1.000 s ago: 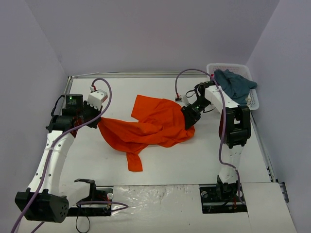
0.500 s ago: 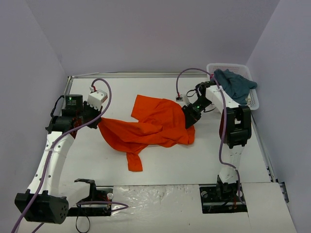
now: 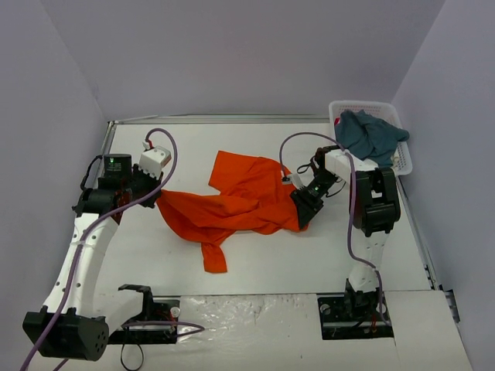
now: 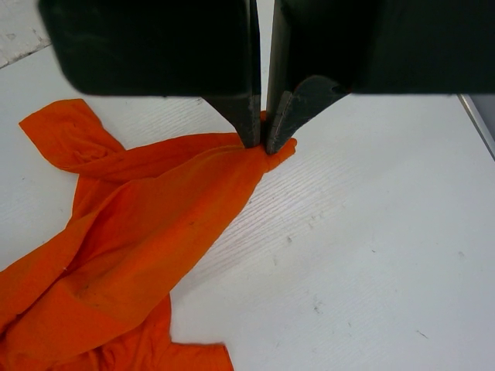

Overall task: Fold and stack the t-shirts
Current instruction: Flatten out the tshirt

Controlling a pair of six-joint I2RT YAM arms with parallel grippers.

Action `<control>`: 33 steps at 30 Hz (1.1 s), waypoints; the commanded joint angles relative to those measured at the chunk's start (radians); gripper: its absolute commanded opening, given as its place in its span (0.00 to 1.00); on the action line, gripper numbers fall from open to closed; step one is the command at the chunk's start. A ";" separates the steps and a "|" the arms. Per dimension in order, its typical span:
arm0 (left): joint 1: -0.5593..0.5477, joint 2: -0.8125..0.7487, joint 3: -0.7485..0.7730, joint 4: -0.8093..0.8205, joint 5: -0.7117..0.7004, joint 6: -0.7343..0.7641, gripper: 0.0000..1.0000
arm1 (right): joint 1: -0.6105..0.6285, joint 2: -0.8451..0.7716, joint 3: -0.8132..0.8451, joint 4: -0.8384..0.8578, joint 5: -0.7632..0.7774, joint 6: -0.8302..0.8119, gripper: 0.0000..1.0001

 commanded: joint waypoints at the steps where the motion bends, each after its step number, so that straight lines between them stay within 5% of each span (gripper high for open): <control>1: -0.001 -0.020 -0.002 0.018 0.017 -0.010 0.02 | -0.008 -0.043 -0.019 -0.038 -0.001 -0.026 0.37; 33: 0.010 -0.054 -0.037 0.037 0.024 -0.011 0.02 | 0.067 -0.002 0.083 -0.079 -0.093 -0.043 0.33</control>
